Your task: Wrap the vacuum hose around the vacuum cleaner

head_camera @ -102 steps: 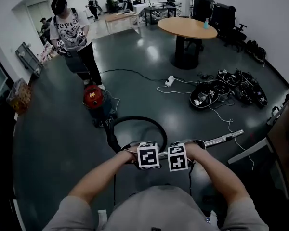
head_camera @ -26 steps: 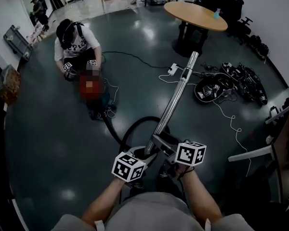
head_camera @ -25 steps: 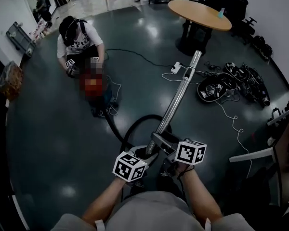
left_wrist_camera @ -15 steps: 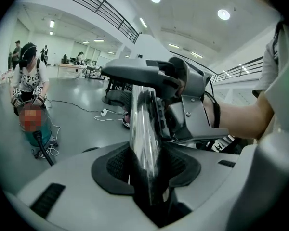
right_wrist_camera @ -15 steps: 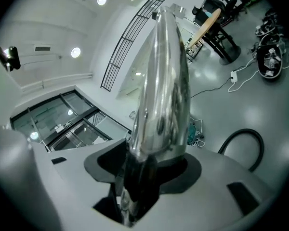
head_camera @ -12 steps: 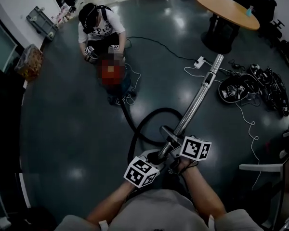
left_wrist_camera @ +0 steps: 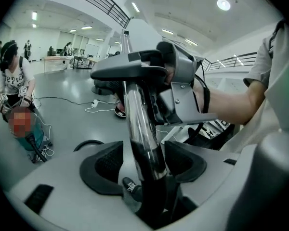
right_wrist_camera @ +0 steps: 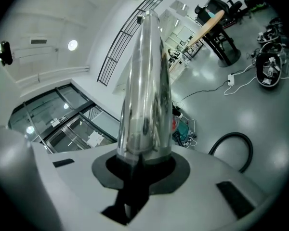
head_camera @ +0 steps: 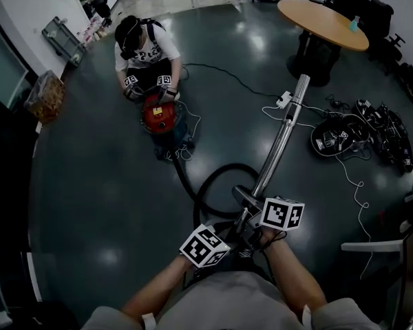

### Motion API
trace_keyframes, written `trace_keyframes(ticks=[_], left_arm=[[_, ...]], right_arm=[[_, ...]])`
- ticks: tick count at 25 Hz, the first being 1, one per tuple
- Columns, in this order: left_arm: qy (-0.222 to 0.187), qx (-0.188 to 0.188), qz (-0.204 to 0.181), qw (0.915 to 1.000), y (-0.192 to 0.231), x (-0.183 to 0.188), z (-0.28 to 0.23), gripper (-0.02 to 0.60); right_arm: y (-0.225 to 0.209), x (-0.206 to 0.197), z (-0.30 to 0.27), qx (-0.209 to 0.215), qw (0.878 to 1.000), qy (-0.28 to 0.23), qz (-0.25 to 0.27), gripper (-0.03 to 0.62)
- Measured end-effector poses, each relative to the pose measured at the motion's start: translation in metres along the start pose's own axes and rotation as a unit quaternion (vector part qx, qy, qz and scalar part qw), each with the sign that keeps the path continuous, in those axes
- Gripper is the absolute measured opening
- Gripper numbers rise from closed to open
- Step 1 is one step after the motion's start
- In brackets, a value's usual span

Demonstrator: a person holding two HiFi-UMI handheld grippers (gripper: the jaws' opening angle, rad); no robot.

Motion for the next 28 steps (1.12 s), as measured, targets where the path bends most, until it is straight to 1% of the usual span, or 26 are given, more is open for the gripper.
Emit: trace_keyframes(ticks=[2,5,7,9,11,14,17,19,21,24,26,28], left_arm=[[0.007,0.002,-0.014,0.9999,0.000,0.001,0.008,0.270],[0.013,0.013,-0.030,0.9994,0.004,0.005,0.021,0.272],[0.018,0.026,-0.045,0.9985,0.009,0.009,0.030,0.272],[0.022,0.043,-0.069,0.9964,0.014,0.016,0.036,0.272],[0.020,0.058,-0.094,0.9937,0.016,0.029,0.038,0.270],[0.008,0.082,-0.125,0.9887,0.012,0.060,0.035,0.270],[0.001,0.108,-0.159,0.9814,0.005,0.089,0.030,0.270],[0.001,0.130,-0.188,0.9734,-0.001,0.105,0.026,0.270],[0.000,0.152,-0.227,0.9619,-0.008,0.123,0.025,0.270],[-0.003,0.172,-0.279,0.9446,-0.019,0.152,0.032,0.270],[0.001,0.184,-0.313,0.9316,-0.025,0.165,0.037,0.270],[0.010,0.199,-0.347,0.9165,-0.026,0.174,0.043,0.270]], right_arm=[[-0.004,0.006,0.006,-0.004,1.000,0.007,0.013,0.072],[-0.009,0.012,0.013,-0.009,0.999,0.026,0.038,0.072],[-0.012,0.015,0.016,-0.011,0.997,0.045,0.059,0.072],[-0.015,0.016,0.019,-0.015,0.994,0.067,0.083,0.072],[-0.021,0.016,0.026,-0.023,0.989,0.090,0.114,0.072],[-0.033,0.014,0.042,-0.038,0.979,0.122,0.158,0.072],[-0.044,0.007,0.057,-0.047,0.969,0.151,0.192,0.072],[-0.052,0.002,0.066,-0.054,0.959,0.176,0.218,0.071],[-0.057,-0.004,0.073,-0.056,0.945,0.205,0.247,0.071],[-0.060,-0.010,0.080,-0.057,0.924,0.243,0.290,0.069],[-0.061,-0.015,0.079,-0.058,0.908,0.269,0.315,0.067],[-0.063,-0.018,0.074,-0.060,0.892,0.295,0.338,0.067]])
Point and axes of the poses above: the fingertips, and each gripper's own axes: z backward along the fingers, y to its left, x out of its top, the point moved 1 cm from there along z, backward along the fingers, and after that the axes turned 8 degrees about y, right-handed, at the moved point
